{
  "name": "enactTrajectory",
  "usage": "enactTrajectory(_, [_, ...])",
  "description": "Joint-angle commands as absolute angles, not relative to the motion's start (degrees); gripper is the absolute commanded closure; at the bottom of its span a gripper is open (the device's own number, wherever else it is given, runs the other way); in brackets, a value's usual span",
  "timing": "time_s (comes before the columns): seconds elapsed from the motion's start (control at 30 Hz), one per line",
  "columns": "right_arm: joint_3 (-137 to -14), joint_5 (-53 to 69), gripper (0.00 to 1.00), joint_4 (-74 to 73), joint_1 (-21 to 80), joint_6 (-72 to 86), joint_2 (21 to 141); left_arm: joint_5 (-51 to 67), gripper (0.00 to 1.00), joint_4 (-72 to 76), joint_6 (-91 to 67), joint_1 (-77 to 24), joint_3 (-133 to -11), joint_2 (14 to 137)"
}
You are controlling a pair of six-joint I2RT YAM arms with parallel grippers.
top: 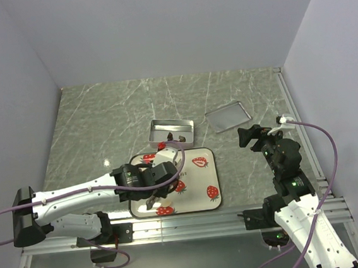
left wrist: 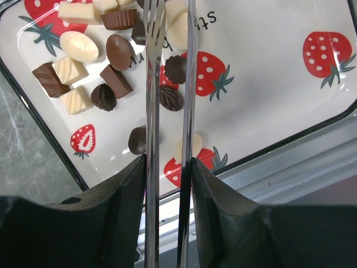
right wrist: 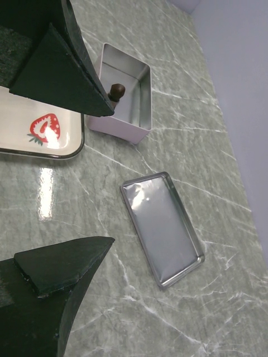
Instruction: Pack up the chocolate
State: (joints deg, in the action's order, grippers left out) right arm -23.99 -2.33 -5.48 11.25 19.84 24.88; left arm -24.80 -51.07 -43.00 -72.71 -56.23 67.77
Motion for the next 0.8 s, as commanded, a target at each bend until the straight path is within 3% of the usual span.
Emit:
enactTrajectory(0.0, [-23.8, -2.1, 0.06, -2.7, 11.0, 19.1, 24.9, -23.9, 0.58, -51.6, -45.2, -73.1, -55.8, 68.2])
enactTrajectory(0.77, [-23.9, -2.0, 0.06, -2.8, 11.1, 19.0, 24.7, -21.3, 0.6, -49.2, -42.9, -73.6, -56.0, 72.2])
